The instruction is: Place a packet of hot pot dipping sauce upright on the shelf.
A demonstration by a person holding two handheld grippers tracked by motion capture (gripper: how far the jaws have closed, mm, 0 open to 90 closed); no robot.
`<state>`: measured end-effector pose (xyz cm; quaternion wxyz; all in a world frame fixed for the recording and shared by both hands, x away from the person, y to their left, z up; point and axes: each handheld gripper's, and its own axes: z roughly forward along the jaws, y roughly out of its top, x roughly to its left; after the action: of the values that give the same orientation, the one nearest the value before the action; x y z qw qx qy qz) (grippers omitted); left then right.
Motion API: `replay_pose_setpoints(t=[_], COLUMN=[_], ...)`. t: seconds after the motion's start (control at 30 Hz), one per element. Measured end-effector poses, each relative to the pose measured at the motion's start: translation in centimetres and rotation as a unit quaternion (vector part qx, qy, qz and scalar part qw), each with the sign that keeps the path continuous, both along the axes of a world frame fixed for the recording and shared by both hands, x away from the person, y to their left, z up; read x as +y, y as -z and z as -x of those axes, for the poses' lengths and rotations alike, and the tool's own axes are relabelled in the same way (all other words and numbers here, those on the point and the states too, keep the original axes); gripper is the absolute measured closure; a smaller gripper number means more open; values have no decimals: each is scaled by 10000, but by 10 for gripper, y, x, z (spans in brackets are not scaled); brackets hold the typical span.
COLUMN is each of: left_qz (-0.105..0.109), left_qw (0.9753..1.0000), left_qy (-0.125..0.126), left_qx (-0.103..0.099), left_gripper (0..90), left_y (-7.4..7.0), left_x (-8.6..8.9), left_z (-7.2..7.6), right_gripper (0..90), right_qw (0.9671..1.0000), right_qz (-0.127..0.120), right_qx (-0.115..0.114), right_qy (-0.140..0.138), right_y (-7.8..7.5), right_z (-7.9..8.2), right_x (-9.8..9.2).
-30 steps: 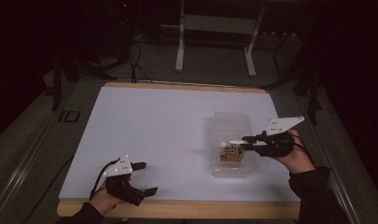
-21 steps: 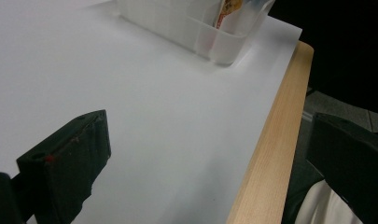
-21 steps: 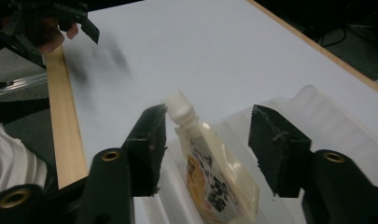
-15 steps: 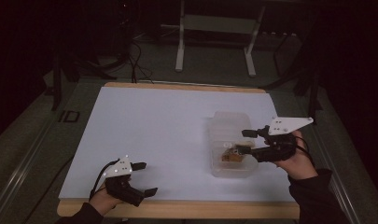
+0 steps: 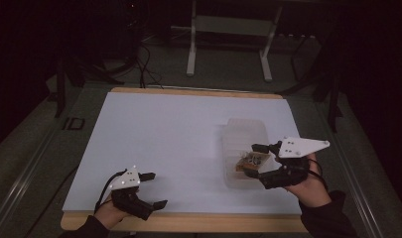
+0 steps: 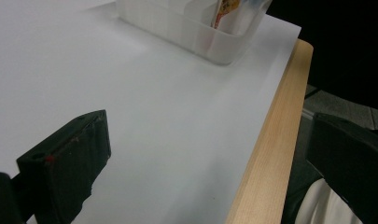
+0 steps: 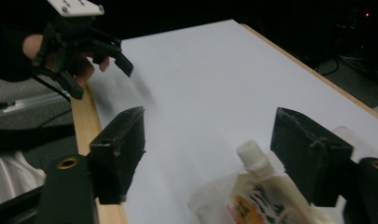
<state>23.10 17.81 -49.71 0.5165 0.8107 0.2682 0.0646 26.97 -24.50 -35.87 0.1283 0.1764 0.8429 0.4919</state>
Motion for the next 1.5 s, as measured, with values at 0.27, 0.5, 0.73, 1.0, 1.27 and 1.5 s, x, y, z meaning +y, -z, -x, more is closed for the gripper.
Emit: replay_pose_setpoints(t=[0.27, 0.5, 0.73, 1.0, 1.27, 1.5], left_qz=[2, -13, -49, -32, -76, -81], left_qw=[10000, 10000, 9999, 9999, 9998, 9997], left_qy=[-8, 1, 35, 43, 81, 148], left_qx=[-27, -51, -87, -122, -166, -190], left_gripper=[4, 4, 4, 4, 4, 4], left_y=[0, -1, -1, -2, -1, 1], left_x=[0, 0, 0, 0, -2, -4], left_z=[1, 1, 2, 3, 5, 6], right_gripper=[136, 136, 136, 137, 145, 155], right_qw=[9995, 9990, 9988, 9970, 9970, 9975], right_qz=[-285, -344, -343, -465, -346, -417], right_qx=[95, 222, 268, 262, 228, 52], right_qy=[104, 190, 228, 553, 654, 568], right_y=[17, 35, 52, 71, 90, 96], right_z=[13, 24, 37, 43, 45, 47], right_x=[6, 11, 15, 10, 2, -2])
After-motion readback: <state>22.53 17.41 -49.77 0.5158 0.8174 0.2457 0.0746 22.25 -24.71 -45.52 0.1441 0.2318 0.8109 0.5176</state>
